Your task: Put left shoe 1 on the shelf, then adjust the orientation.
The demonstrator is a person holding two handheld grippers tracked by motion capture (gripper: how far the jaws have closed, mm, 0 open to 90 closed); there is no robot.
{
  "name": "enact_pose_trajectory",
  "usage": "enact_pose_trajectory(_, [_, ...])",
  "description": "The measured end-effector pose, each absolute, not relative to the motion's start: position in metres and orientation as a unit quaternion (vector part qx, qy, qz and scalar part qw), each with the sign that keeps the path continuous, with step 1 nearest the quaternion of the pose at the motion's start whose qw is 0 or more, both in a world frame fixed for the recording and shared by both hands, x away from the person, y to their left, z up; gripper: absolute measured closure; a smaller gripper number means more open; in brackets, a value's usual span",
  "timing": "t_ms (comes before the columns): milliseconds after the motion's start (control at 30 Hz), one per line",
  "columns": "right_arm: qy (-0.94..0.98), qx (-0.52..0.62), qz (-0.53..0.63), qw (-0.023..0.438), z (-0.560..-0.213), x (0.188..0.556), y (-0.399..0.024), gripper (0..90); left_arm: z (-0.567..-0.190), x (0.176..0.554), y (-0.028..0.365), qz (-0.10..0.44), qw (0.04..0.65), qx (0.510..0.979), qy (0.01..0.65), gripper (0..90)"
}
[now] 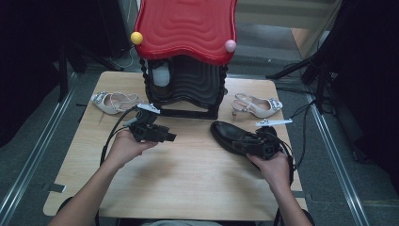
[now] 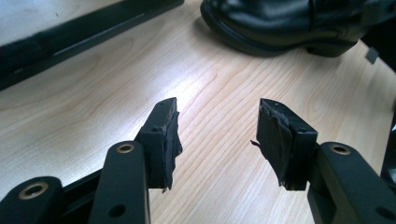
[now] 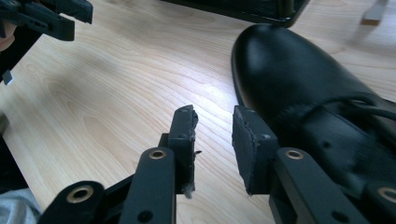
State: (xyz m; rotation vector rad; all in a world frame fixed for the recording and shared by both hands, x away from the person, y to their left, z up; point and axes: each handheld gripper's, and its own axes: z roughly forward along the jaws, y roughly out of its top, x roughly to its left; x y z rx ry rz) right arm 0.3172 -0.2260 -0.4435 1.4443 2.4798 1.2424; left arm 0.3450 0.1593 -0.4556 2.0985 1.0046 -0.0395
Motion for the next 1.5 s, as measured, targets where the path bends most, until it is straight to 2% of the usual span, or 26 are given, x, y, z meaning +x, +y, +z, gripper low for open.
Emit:
enact_pose_trajectory(300, [0.796, 0.481, 0.365, 0.036, -0.433, 0.314, -0.253, 71.1, -0.464, 0.341, 0.157, -0.026, 0.398, 0.829, 0.393, 48.9])
enact_pose_trajectory(733, [0.808, 0.492, 0.323, 0.035, -0.433, 0.309, -0.280, 68.3, -0.468, 0.340, 0.158, -0.024, 0.392, 0.831, 0.393, 48.5])
enact_pose_trajectory(800, [0.813, 0.496, 0.305, 0.029, -0.436, 0.311, -0.281, 65.6, -0.469, 0.340, 0.158, -0.023, 0.393, 0.830, 0.395, 48.6])
enact_pose_trajectory(1033, [0.844, 0.476, 0.245, 0.008, -0.452, 0.323, -0.263, 65.4, -0.472, 0.341, 0.160, -0.021, 0.392, 0.830, 0.397, 48.7])
enact_pose_trajectory(1133, [0.857, 0.468, 0.217, 0.004, -0.461, 0.336, -0.247, 71.6, -0.472, 0.340, 0.163, -0.020, 0.399, 0.823, 0.403, 48.6])
enact_pose_trajectory(1267, [0.856, 0.464, 0.226, -0.024, -0.465, 0.343, -0.246, 80.7, -0.473, 0.340, 0.166, -0.023, 0.400, 0.824, 0.400, 51.4])
enact_pose_trajectory(1367, [0.853, 0.461, 0.241, -0.037, -0.466, 0.344, -0.247, 83.9, -0.472, 0.338, 0.167, -0.033, 0.409, 0.823, 0.392, 62.0])
enact_pose_trajectory(1500, [0.846, 0.465, 0.257, -0.043, -0.461, 0.343, -0.246, 85.2, -0.470, 0.337, 0.166, -0.036, 0.412, 0.823, 0.389, 66.9])
